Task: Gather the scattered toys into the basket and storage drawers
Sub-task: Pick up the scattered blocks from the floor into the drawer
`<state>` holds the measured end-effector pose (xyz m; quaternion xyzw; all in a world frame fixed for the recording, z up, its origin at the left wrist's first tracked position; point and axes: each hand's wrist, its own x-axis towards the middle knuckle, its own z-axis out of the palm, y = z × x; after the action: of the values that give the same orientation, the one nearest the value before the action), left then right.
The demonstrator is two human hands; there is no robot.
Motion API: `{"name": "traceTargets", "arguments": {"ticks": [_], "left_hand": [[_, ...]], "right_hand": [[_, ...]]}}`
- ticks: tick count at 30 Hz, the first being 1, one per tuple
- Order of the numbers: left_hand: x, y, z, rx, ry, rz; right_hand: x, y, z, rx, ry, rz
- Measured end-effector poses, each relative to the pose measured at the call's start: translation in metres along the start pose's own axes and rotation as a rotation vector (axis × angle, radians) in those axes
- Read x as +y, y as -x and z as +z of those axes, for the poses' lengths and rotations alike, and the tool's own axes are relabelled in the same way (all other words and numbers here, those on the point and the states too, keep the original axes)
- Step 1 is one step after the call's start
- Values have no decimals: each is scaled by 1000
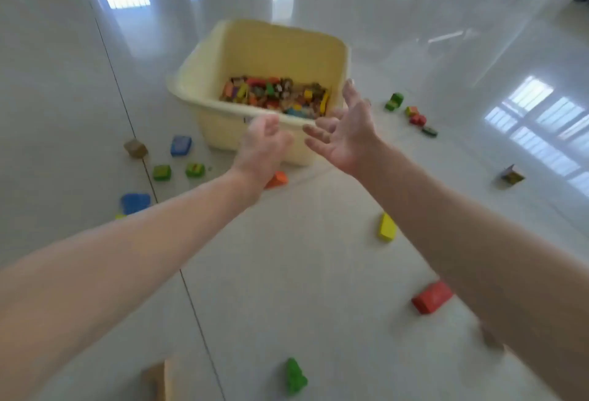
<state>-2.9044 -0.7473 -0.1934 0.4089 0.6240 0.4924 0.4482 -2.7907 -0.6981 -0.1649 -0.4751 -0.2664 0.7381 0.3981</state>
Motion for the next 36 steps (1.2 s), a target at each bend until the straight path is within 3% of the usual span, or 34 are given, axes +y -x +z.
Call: {"name": "traceTargets", "arguments": {"ticks": [2, 4, 8, 10, 15, 17, 20, 23, 26, 28, 33, 35, 36], "left_hand": [[-39, 39, -3, -215, -339, 163], [-79, 75, -9, -425, -591, 203], [-135, 129, -13, -819, -749, 269], [-151, 144, -15, -980, -902, 430], [-177, 154, -17, -1215, -1123, 1044], [-178, 155, -14, -1223, -1194, 1091], [-179, 150, -11, -1127, -1085, 985], [-165, 145, -10, -965, -846, 569], [-144, 133, -15, -730, -624, 82], [-132, 125, -20, -612, -438, -135], [-118, 116, -36, -457, -289, -272], [-117, 115, -43, -420, -273, -295], [-117, 116, -41, -419, -268, -306]], "right_hand": [[24, 18, -29, 63, 271, -41], [56, 36, -63, 94, 470, 56], [105, 79, -108, 111, 658, 237], [124, 102, -119, 7, 818, 261], [158, 139, -131, -201, 988, 395], [161, 142, -135, -258, 1123, 361], [161, 143, -136, -390, 1348, 281], [161, 148, -136, -551, 1554, 225], [169, 157, -140, -929, 1910, 7], [180, 163, -144, -1184, 2044, -77], [211, 172, -143, -1519, 2105, -61], [219, 171, -142, -1495, 2036, -38], [220, 171, -144, -1403, 1976, -3]]}}
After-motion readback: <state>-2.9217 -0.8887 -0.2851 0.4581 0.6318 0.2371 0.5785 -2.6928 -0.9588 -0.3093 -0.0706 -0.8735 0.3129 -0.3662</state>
